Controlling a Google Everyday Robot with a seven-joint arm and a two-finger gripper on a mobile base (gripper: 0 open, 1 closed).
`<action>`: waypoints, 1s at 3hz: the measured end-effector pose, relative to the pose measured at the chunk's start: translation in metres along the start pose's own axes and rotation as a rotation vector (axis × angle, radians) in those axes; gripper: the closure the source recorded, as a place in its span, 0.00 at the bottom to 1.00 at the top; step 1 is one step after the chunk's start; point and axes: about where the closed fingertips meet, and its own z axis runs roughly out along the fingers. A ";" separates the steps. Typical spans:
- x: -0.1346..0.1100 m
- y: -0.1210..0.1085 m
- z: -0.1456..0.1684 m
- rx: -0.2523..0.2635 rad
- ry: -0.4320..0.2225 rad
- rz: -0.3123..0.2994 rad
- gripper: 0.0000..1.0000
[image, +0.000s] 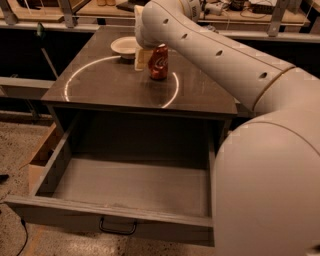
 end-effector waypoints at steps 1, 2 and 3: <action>0.007 0.003 0.021 -0.024 -0.010 -0.067 0.00; 0.014 0.001 0.036 -0.037 -0.010 -0.126 0.00; 0.010 -0.016 0.047 0.014 -0.025 -0.130 0.00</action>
Offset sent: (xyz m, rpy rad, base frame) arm 0.0569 -0.0061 -0.0187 -0.1658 -0.0339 0.1082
